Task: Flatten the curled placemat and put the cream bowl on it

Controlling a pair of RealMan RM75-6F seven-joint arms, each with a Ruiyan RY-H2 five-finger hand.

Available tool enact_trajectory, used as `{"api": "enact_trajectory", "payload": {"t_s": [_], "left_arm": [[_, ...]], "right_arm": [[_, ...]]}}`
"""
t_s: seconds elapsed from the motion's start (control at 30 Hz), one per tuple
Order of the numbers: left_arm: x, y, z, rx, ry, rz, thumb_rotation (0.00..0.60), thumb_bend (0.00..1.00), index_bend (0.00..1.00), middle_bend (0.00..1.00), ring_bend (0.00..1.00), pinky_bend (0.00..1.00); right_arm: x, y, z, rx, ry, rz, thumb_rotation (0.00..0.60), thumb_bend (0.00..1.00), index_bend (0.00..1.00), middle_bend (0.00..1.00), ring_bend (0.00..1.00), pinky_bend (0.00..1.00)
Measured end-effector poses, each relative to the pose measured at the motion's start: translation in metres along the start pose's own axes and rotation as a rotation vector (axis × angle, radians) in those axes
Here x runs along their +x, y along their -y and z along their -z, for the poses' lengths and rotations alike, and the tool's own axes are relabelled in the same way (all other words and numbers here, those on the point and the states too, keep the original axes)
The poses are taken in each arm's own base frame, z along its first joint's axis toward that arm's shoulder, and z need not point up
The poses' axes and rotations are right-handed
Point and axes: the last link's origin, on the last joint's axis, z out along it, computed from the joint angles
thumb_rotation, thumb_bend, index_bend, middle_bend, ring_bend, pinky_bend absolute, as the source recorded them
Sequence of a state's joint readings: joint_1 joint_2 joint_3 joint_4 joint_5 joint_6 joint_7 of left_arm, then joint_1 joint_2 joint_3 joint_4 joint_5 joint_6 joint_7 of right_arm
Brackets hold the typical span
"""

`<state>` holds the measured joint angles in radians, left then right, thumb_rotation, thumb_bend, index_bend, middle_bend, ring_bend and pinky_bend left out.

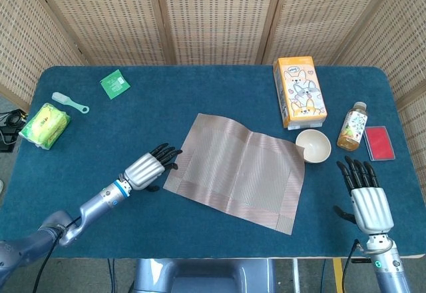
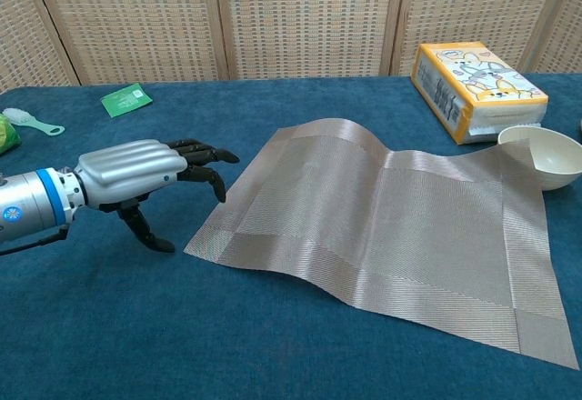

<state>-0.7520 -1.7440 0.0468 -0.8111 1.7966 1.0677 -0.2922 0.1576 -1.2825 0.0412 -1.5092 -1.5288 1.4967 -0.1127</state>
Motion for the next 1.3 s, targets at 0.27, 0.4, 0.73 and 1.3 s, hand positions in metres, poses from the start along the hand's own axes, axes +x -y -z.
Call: {"api": "enact_trajectory", "payload": {"t_s": [0.27, 0.4, 0.73, 1.3], "left_arm": [[-0.005, -0.007, -0.009, -0.009, 0.006, -0.005, 0.6, 0.0, 0.29, 0.0, 0.0, 0.0], [-0.006, -0.009, -0.014, -0.009, 0.011, -0.01, 0.6, 0.01, 0.3, 0.0, 0.0, 0.0], [-0.004, -0.017, -0.025, -0.021, 0.01, -0.011, 0.6, 0.29, 0.31, 0.0, 0.0, 0.0], [0.002, -0.026, -0.037, -0.028, -0.007, 0.022, 0.6, 0.52, 0.32, 0.0, 0.0, 0.0]], "right_arm": [[0.002, 0.0, 0.0, -0.002, -0.008, -0.008, 0.6, 0.0, 0.0, 0.0, 0.0, 0.0], [0.003, 0.0, 0.001, -0.001, -0.012, -0.009, 0.6, 0.0, 0.0, 0.0, 0.0, 0.0], [0.006, 0.001, 0.002, 0.003, -0.017, -0.013, 0.6, 0.0, 0.0, 0.0, 0.0, 0.0], [0.008, 0.001, 0.003, 0.01, -0.025, -0.019, 0.6, 0.0, 0.0, 0.0, 0.0, 0.0]]}}
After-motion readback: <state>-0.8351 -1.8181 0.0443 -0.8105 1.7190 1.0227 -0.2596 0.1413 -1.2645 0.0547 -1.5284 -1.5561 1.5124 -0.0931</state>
